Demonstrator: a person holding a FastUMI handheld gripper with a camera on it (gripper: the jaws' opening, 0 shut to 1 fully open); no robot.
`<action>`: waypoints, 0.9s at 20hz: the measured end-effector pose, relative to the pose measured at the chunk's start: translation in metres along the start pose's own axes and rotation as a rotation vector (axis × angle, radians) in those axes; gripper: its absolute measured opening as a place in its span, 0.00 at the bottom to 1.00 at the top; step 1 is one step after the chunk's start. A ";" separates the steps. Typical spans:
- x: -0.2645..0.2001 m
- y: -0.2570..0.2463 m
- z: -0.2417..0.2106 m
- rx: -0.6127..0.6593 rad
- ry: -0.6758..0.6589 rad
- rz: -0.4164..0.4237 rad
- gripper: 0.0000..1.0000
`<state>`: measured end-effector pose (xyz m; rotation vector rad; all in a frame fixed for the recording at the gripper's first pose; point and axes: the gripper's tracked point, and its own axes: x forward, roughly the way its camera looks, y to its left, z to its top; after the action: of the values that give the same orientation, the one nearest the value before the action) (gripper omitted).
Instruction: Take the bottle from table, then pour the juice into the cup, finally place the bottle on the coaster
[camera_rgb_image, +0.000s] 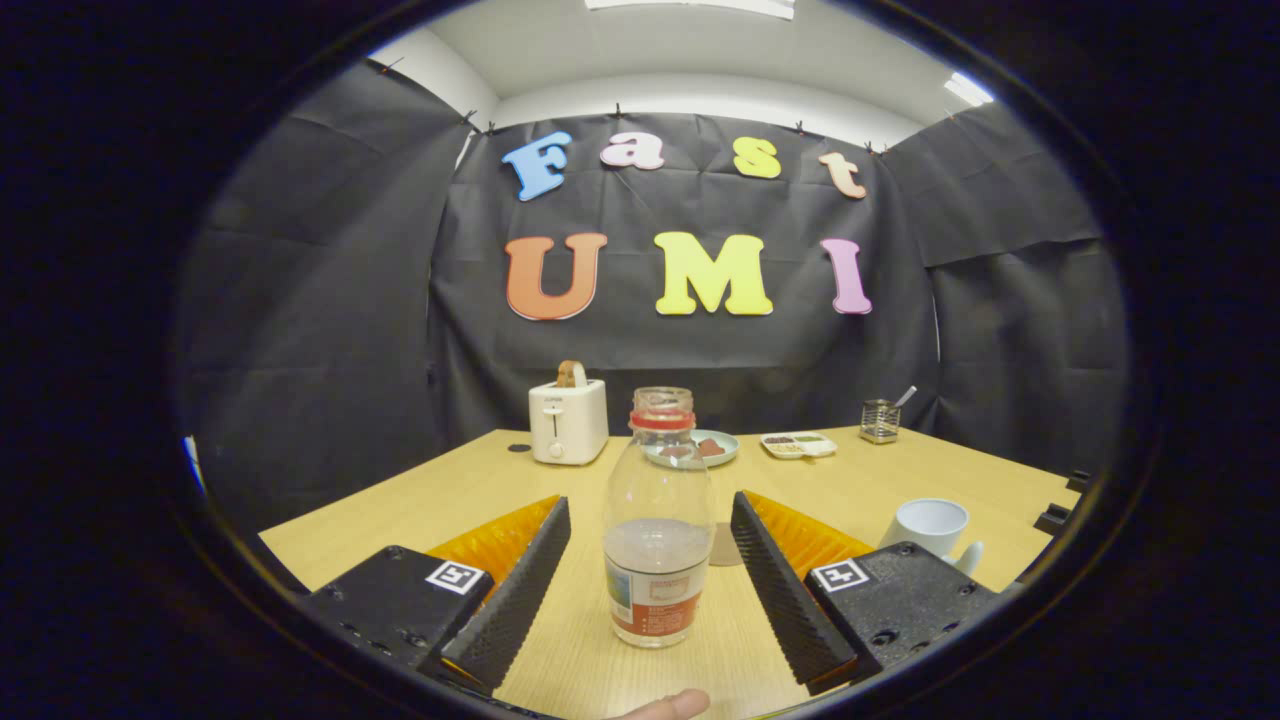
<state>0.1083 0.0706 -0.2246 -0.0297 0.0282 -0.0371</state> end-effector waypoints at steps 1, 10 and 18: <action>0.004 -0.001 -0.005 0.004 0.008 -0.001 1.00; 0.030 -0.009 -0.041 -0.009 0.051 -0.048 1.00; 0.026 0.014 -0.018 0.273 0.055 0.078 0.79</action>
<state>0.1344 0.0831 -0.2438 0.2450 0.0795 0.0359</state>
